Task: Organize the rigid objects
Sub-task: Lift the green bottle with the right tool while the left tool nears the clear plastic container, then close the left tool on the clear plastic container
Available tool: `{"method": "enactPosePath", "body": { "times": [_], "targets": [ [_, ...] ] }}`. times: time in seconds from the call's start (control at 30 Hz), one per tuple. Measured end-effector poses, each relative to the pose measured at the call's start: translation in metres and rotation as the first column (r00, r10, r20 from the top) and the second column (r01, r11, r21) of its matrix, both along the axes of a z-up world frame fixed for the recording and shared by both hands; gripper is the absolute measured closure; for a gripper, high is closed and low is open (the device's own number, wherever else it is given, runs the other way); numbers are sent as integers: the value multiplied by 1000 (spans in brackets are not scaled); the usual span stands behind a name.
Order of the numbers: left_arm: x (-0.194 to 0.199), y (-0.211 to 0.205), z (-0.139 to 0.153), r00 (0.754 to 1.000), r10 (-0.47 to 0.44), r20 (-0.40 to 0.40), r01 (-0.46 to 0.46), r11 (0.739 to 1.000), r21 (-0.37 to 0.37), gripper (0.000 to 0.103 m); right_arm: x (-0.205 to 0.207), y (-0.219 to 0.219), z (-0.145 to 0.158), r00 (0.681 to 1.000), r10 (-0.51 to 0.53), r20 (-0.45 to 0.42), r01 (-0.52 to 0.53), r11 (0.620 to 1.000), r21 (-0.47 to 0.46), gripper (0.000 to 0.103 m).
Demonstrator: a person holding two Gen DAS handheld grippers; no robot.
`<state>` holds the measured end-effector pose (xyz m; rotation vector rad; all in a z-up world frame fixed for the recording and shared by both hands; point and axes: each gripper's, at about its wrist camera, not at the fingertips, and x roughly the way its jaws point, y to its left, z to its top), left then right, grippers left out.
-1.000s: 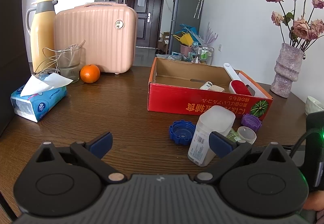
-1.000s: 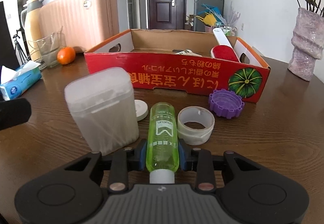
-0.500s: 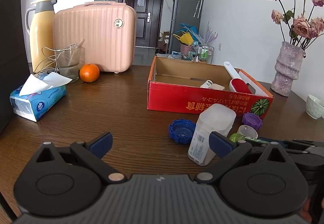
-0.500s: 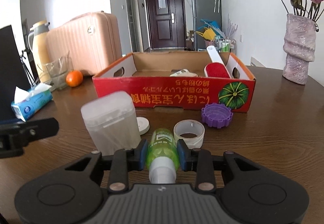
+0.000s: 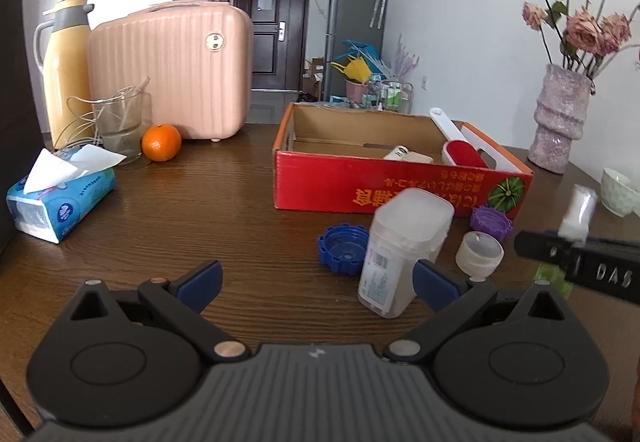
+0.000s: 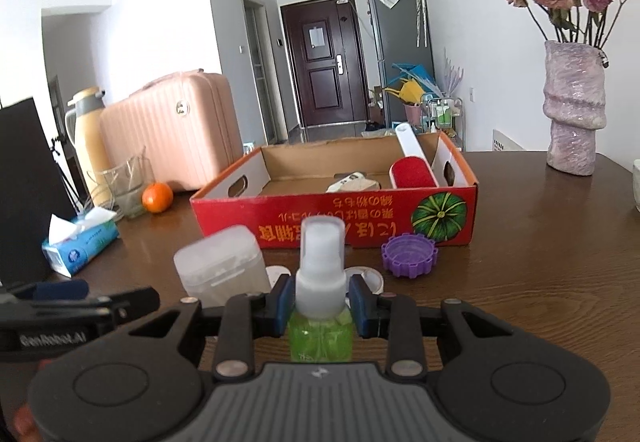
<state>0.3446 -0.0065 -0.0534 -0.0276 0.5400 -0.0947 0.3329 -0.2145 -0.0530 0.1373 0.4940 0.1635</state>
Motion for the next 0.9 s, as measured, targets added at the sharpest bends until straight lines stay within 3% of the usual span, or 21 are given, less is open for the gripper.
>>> {"method": "enactPosePath", "body": {
  "times": [0.33,0.5,0.8,0.9],
  "targets": [
    [5,-28,-8,998,-69,16,68,996,62,0,-4,-18,5,999,-33,28,32,999,24,74],
    [16,-46,-14,998,-59,26,56,991,125,0,-5,-28,7,998,-51,38,50,998,34,74],
    [40,-59,-19,998,-48,33,44,990,137,0,-5,-39,6,997,-71,38,69,997,40,75],
    [45,-66,-22,997,-72,30,67,987,146,0,-4,-39,5,996,-77,36,76,997,35,82]
  ]
}}
